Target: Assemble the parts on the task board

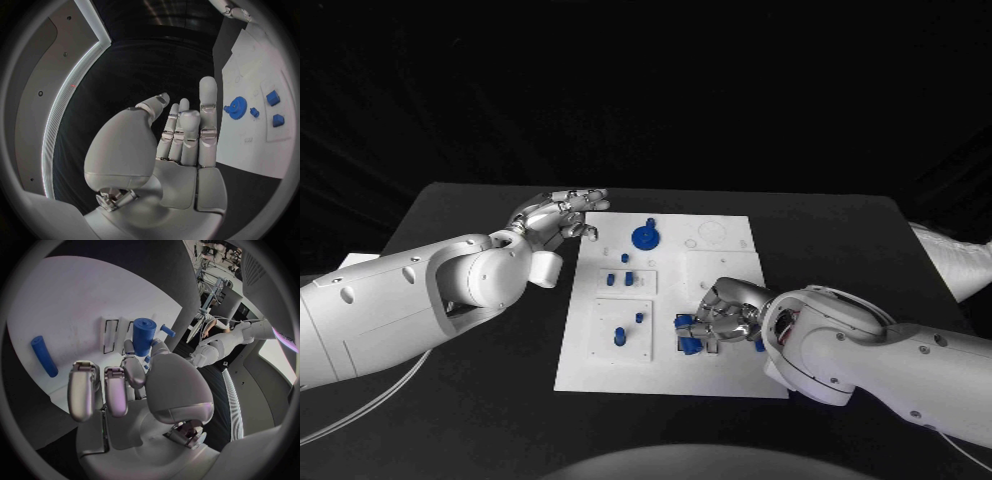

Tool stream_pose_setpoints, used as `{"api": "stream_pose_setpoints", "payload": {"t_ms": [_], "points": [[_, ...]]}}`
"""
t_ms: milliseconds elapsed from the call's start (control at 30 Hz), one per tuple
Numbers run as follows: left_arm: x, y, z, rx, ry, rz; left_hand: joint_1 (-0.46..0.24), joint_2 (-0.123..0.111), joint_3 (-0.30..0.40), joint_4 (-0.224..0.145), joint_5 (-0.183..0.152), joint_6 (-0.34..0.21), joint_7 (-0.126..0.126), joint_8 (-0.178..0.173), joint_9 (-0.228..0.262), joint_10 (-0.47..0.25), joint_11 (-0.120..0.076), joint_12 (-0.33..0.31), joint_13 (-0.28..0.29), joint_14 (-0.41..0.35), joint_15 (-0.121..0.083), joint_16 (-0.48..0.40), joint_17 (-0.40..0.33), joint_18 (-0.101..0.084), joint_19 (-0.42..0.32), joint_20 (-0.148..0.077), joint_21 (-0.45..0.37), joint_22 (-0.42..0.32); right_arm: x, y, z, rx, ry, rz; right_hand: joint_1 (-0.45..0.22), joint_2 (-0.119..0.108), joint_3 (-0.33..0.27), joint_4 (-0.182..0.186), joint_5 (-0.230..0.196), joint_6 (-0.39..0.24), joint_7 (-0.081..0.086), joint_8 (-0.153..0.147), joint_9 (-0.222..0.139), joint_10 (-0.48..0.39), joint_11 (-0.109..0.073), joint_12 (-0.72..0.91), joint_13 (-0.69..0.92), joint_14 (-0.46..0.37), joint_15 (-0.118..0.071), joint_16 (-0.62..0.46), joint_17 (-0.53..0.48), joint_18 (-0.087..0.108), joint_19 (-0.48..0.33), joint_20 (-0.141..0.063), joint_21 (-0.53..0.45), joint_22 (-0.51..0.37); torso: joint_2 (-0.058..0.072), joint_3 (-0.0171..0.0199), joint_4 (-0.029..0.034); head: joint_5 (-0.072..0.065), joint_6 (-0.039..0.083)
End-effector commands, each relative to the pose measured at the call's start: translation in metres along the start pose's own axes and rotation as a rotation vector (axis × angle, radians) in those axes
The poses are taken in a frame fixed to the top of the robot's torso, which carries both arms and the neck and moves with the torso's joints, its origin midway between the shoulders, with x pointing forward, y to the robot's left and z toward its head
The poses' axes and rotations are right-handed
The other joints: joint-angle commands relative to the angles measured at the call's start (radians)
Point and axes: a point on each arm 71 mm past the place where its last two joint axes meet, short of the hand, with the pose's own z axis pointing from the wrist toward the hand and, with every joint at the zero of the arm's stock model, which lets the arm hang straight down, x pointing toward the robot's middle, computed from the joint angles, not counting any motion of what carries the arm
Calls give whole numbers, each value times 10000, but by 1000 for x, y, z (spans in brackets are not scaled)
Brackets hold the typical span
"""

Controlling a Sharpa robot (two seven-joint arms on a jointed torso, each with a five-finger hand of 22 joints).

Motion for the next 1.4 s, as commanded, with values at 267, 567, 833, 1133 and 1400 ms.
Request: {"api": "stream_pose_setpoints", "payload": {"t_ms": [267, 567, 833, 1133, 1400], "points": [[2, -1, -1, 56, 213, -35, -22, 46, -66, -20, 42, -46, -15, 34, 0, -64, 32, 32, 10, -63, -6, 3, -10, 171, -76, 23, -61, -13, -7, -6, 0, 82, -855, -1515, -262, 5, -159, -15, 152, 330, -250, 24, 91, 615, -351, 1367, 3029, 796, -85, 32, 1208, -181, 184, -69, 1, 75, 18, 13, 9, -28, -9], [2, -1, -1, 39, 226, -39, -22, 46, -66, -20, 42, -46, -15, 34, 0, -64, 32, 32, 10, -63, -6, 3, -10, 171, -76, 23, -61, -13, -5, -3, -2, 18, -693, -1733, -260, 24, -205, -30, 253, 427, -289, 63, 167, 631, -382, 1369, 3047, 802, -108, 46, 1246, -186, 195, -87, 17, 102, 12, 16, 3, -30, -38], [2, 0, -1, 6, 257, -49, -11, 43, -73, -34, 43, -49, -17, 47, 2, -91, 32, 55, 12, -74, -7, 1, -35, 173, -78, 23, -60, -12, -2, -1, -3, 34, -296, -1675, -317, 45, -263, -11, 249, 524, -327, 107, 238, 635, -413, 1350, 3047, 804, -132, 48, 1257, -188, 199, -106, 22, 111, 2, 2, 25, -38, -62], [2, 0, -1, -2, 256, -48, -11, 40, -78, -37, 43, -51, -16, 51, 2, -105, 33, 60, 11, -75, -6, 3, -35, 174, -80, 24, -60, -12, -1, -1, -2, 54, -173, -1628, -375, 83, -301, 2, 240, 578, -353, 129, 290, 643, -435, 1348, 3055, 808, -150, 55, 1276, -191, 204, -122, 30, 126, 1, -4, 33, -31, -57], [2, -1, -1, -1, 247, -45, -11, 40, -78, -37, 43, -51, -16, 51, 2, -105, 33, 60, 11, -75, -6, 3, -35, 174, -80, 24, -60, -12, -4, 0, -2, -73, -642, -1657, -1422, 225, -987, 23, -1441, 583, -382, 97, 529, 644, -464, 1249, 3048, 801, -182, 33, 1253, -183, 186, -162, -12, 81, 5, 2, 36, -53, -58]]}}
